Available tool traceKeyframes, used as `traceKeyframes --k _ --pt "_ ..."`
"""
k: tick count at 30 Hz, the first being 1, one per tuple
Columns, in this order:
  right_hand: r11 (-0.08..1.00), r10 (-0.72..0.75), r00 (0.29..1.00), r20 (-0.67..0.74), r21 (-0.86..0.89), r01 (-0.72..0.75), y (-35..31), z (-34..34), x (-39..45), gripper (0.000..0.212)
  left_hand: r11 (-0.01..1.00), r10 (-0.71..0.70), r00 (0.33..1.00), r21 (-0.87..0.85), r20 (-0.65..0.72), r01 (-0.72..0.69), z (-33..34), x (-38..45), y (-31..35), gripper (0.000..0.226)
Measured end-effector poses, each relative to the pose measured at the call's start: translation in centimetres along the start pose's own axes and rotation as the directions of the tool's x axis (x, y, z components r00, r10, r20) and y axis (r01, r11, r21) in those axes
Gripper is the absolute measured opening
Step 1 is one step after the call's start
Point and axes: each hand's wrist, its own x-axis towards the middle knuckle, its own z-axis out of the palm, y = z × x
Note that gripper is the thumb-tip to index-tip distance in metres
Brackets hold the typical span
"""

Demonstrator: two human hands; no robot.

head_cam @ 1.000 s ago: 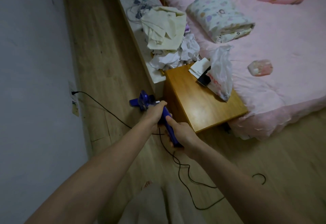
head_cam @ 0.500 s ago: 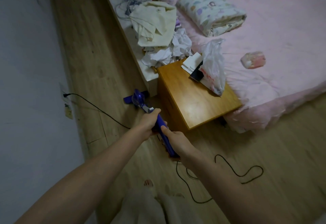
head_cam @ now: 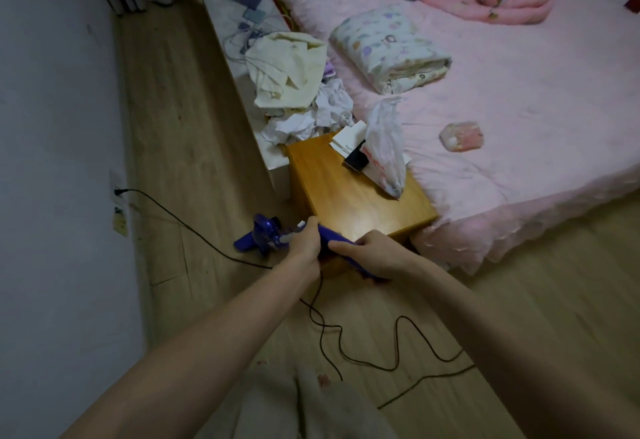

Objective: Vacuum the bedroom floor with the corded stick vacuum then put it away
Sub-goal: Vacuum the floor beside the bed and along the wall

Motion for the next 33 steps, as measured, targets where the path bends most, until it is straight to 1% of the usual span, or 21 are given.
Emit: traceKeyframes --k 1,2,4,8,12,15,18,20,22,26,29,33 --pt "1.000 -0.016 1.000 0.014 -0.021 0.016 0.1 -1.1 0.4 0.047 1.000 -0.003 1.000 -0.016 -0.022 0.002 0.7 0.7 -0.1 0.063" --pt "0.999 -0.024 0.999 0.023 -0.030 0.024 0.2 -2.0 0.9 0.049 1.000 0.003 0.999 -0.022 -0.039 -0.004 1.3 1.7 -0.2 0.064" --pt "0.999 -0.029 0.999 0.031 -0.044 0.030 0.1 -3.4 1.9 0.050 1.000 0.014 0.998 -0.023 -0.060 -0.015 2.5 3.2 0.1 0.058" --pt "0.997 -0.036 0.998 0.043 -0.061 0.039 -0.6 -4.6 3.8 0.051 0.999 0.031 0.996 -0.033 -0.082 -0.034 3.5 4.7 1.6 0.058" --pt "0.999 -0.043 0.998 0.050 -0.029 0.045 -1.7 -4.0 6.3 0.055 0.998 0.047 0.997 -0.049 -0.063 -0.050 3.0 4.5 3.9 0.040" --pt "1.000 -0.019 0.997 0.078 0.021 0.017 -3.3 -2.4 8.8 0.054 0.998 0.027 0.998 -0.060 -0.059 -0.031 1.3 6.3 5.9 0.035" --pt "0.998 -0.026 0.994 0.103 0.068 0.019 -5.9 -0.2 11.6 0.051 0.997 0.013 0.997 -0.079 -0.074 -0.019 -0.9 8.1 9.0 0.014" --pt "0.996 -0.033 0.995 0.094 0.082 0.026 -8.3 1.2 13.6 0.049 0.997 0.002 0.997 -0.074 -0.076 -0.008 -2.4 9.4 11.4 0.017" --pt "0.995 -0.042 0.995 0.085 0.089 0.034 -10.9 2.4 15.6 0.048 0.998 0.009 0.996 -0.058 -0.084 -0.014 -4.0 10.8 14.0 0.015" --pt "0.991 -0.036 0.996 0.085 0.134 0.024 -15.2 4.5 19.1 0.047 0.999 0.051 0.995 -0.001 -0.091 -0.051 -6.5 13.9 18.5 0.017" --pt "0.991 -0.053 0.996 0.066 0.124 0.044 -17.6 5.9 20.9 0.043 0.997 0.072 0.994 0.036 -0.087 -0.069 -8.2 15.8 20.8 0.017" --pt "0.991 -0.025 0.998 0.051 0.135 0.018 -20.3 7.3 22.3 0.047 0.994 0.090 0.991 0.066 -0.097 -0.084 -10.1 17.6 23.2 0.024"
